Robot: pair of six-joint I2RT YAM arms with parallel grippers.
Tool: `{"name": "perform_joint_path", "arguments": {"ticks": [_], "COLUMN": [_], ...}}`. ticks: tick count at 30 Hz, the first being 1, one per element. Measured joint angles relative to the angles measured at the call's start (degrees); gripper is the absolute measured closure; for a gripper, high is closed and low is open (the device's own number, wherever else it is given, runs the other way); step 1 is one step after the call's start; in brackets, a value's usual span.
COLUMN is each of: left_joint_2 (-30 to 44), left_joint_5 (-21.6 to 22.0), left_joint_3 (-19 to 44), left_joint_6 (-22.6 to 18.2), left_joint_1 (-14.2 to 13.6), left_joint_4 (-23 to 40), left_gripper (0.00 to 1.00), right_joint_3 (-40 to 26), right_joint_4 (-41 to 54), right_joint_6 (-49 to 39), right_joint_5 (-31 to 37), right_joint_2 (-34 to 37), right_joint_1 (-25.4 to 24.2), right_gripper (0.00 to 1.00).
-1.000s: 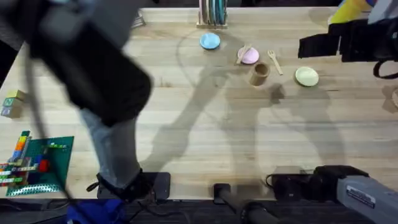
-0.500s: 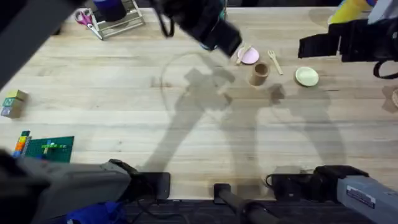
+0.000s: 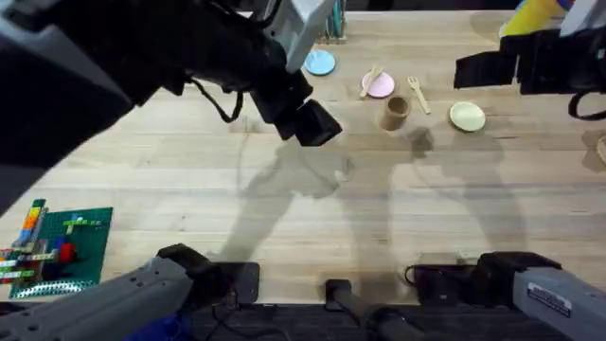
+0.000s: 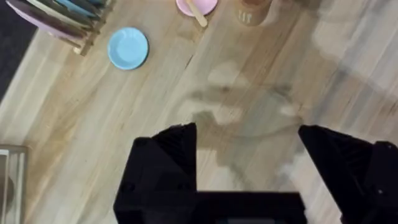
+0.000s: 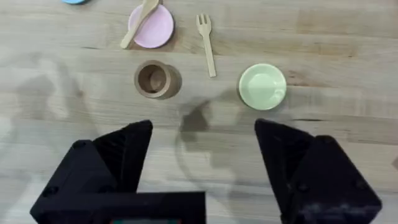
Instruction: Pick up a utensil and set it on the pink plate, then put the other utensil in the container.
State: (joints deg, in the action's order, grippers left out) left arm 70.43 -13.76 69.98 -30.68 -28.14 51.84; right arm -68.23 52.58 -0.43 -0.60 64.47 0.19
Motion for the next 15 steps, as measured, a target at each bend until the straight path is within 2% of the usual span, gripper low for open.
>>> {"name": "perform_joint_path", "arguments": {"ticks": [7, 15], "left_joint_2": [-0.4, -0.4], "left_joint_5": [0.0, 0.0], "left_joint_3": [-0.9, -1.0], "left_joint_6": [-1.1, -1.9], "left_joint_1": [0.0, 0.0], "left_joint_4": [-0.6, -0.6], "left_gripper": [0.004, 0.004], "right_joint_3": [0.0, -0.7], "right_joint_4": [0.3, 1.3], "right_joint_6": [-0.6, -1.6], "right_joint_5": [0.2, 4.0], "right_joint_2": [0.0, 0.7], "right_joint_1": [0.0, 0.0], "right_gripper": [0.003, 0.004]}}
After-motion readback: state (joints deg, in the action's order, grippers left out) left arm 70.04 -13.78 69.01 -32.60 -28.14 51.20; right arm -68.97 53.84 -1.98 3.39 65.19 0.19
